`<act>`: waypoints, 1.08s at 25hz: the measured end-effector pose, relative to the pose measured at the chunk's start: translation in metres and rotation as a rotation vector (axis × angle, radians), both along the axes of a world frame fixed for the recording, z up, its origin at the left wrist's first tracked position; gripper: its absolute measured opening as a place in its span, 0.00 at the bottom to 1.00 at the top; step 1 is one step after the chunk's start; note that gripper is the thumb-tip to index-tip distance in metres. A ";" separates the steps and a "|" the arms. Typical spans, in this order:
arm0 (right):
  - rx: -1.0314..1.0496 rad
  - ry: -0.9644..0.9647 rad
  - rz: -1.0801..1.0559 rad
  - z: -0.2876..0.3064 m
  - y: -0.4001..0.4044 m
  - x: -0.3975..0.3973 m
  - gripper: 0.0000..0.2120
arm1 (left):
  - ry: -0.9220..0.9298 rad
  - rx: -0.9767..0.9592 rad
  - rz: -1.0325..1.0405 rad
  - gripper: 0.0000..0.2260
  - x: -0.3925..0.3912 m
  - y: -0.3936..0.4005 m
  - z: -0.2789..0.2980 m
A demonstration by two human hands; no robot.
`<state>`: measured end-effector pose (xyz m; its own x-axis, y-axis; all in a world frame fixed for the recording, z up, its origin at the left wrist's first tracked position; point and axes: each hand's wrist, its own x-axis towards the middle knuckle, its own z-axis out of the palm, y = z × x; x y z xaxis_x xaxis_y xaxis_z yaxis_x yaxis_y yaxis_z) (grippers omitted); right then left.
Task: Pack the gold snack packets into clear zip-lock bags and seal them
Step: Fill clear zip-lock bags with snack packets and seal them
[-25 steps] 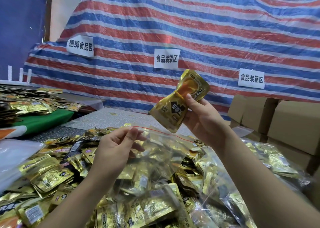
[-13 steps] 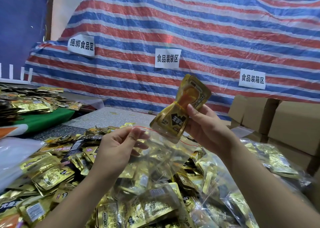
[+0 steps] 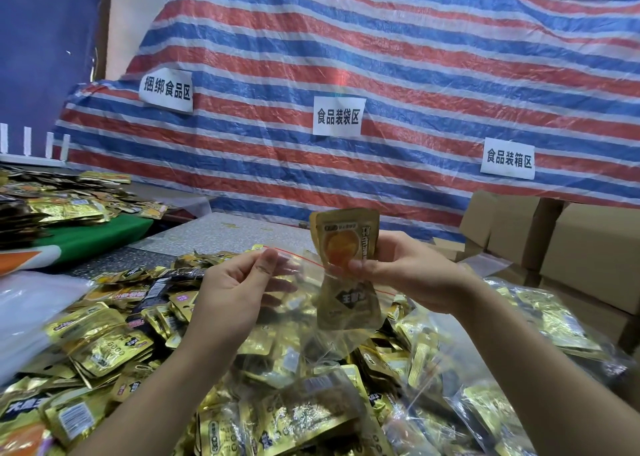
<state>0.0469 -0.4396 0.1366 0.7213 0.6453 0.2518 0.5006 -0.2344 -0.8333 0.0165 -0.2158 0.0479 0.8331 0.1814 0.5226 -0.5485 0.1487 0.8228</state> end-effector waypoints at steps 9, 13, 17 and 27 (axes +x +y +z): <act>-0.491 -0.226 -0.101 0.023 0.024 -0.014 0.09 | 0.020 0.012 0.024 0.14 0.001 -0.001 0.000; -0.680 -0.282 -0.133 0.030 0.034 -0.017 0.06 | 0.020 0.002 0.031 0.14 -0.001 -0.003 0.000; -0.807 -0.277 -0.132 0.036 0.042 -0.020 0.09 | 0.019 0.020 0.021 0.15 -0.002 -0.004 -0.001; -0.639 -0.091 -0.115 0.027 0.029 -0.014 0.09 | 0.042 -0.002 -0.003 0.16 -0.002 -0.006 -0.002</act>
